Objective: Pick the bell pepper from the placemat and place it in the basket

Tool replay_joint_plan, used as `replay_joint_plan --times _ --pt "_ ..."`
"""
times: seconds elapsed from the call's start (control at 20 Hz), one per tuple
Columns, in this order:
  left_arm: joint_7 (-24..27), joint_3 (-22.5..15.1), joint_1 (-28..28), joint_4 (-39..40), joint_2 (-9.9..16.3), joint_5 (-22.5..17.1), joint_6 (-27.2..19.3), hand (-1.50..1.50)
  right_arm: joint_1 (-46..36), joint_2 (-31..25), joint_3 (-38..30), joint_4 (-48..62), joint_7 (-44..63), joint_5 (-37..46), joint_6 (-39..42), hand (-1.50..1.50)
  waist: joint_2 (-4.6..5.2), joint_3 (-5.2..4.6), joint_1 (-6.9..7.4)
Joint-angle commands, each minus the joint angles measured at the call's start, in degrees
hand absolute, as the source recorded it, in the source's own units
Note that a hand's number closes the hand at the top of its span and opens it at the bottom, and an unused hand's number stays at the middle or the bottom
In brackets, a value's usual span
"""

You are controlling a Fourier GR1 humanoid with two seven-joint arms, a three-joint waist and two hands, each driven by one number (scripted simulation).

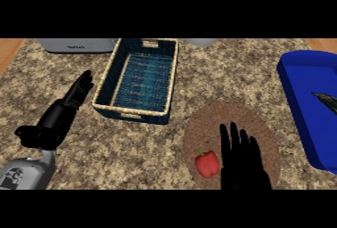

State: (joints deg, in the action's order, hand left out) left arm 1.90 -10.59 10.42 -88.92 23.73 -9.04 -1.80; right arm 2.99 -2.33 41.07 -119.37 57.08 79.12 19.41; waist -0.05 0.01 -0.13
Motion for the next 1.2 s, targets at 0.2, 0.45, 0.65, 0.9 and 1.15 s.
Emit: replay_joint_plan --times 0.2,0.45,0.65,0.9,1.15 --pt "0.71 1.81 -5.14 -3.87 -2.38 3.78 1.23 0.00 4.39 -1.28 -0.95 4.01 -2.09 1.69 -9.16 -1.50 -0.02 0.00 0.18" --pt "0.15 5.06 -0.97 0.57 -3.55 2.39 5.88 0.00 1.90 2.10 1.55 2.79 -1.55 1.60 -7.18 -1.50 0.01 -0.01 0.04" --pt "-0.02 4.97 0.50 2.74 -6.04 6.07 5.25 0.00 -1.22 2.28 -0.10 6.03 -0.56 0.17 -7.10 -1.50 0.05 -0.01 0.09" --pt "-2.82 7.36 -1.61 -2.27 -4.90 4.68 7.17 0.00 -3.60 2.27 -0.22 5.88 3.93 -0.45 -2.27 -1.50 0.04 -0.02 0.23" --pt "-1.54 6.36 -1.58 -1.09 -7.83 7.33 6.41 0.00 1.10 2.28 3.26 12.73 2.68 3.88 -10.87 -1.50 0.01 0.00 0.11"
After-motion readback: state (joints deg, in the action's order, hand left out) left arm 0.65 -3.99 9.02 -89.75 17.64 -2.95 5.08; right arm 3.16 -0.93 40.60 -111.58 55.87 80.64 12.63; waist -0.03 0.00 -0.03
